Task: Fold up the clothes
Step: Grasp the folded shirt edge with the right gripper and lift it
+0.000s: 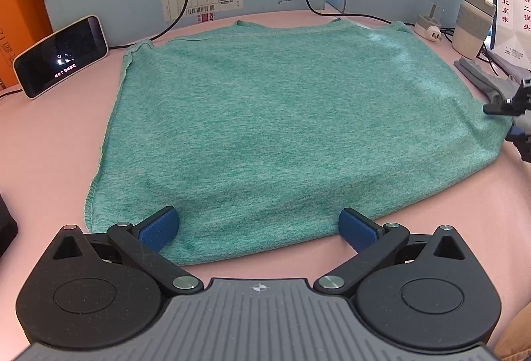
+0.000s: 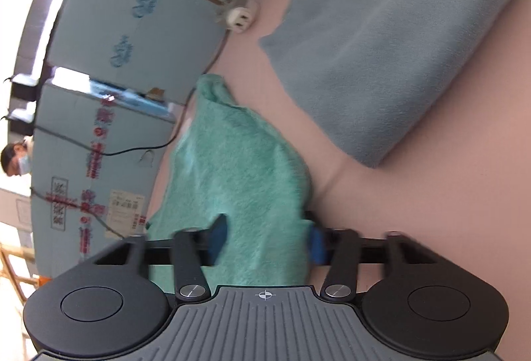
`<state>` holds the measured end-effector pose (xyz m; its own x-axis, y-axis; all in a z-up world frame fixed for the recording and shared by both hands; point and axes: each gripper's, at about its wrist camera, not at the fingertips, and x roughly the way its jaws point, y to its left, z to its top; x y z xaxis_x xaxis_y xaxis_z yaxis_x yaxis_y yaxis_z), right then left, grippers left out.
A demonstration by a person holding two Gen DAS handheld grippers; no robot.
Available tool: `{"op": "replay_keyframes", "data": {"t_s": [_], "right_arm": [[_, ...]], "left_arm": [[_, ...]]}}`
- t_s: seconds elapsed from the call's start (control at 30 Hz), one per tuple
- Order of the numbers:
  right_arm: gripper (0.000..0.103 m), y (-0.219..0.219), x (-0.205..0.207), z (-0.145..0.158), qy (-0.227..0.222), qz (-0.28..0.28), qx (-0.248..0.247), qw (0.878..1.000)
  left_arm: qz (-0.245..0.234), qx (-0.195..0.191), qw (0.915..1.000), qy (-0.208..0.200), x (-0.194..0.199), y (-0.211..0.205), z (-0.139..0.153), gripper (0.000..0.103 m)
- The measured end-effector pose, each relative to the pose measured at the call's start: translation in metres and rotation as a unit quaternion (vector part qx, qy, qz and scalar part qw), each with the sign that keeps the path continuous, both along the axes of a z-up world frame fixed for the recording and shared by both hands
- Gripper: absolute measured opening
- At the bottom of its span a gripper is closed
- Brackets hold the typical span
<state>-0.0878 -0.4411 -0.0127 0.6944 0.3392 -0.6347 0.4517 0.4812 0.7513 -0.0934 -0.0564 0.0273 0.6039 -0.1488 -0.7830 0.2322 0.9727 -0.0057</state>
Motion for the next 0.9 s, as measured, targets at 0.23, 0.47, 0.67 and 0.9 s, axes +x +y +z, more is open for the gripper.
{"op": "replay_keyframes", "data": {"t_s": [0.23, 0.47, 0.67, 0.9], "right_arm": [[0.01, 0.008, 0.004, 0.01, -0.012, 0.01, -0.005, 1.0], [0.01, 0.061, 0.046, 0.05, -0.085, 0.101, 0.004, 0.991], [0.01, 0.141, 0.095, 0.08, -0.135, 0.217, 0.013, 0.967], [0.01, 0.279, 0.114, 0.089, -0.127, 0.426, 0.012, 0.896]], "left_arm": [[0.006, -0.036, 0.999, 0.025, 0.007, 0.011, 0.005, 0.103], [0.004, -0.072, 0.9972, 0.019, 0.004, 0.019, 0.006, 0.103], [-0.007, -0.122, 0.9924, 0.009, -0.003, 0.034, 0.007, 0.103], [-0.01, -0.191, 0.9815, 0.01, -0.013, 0.059, 0.008, 0.103]]}}
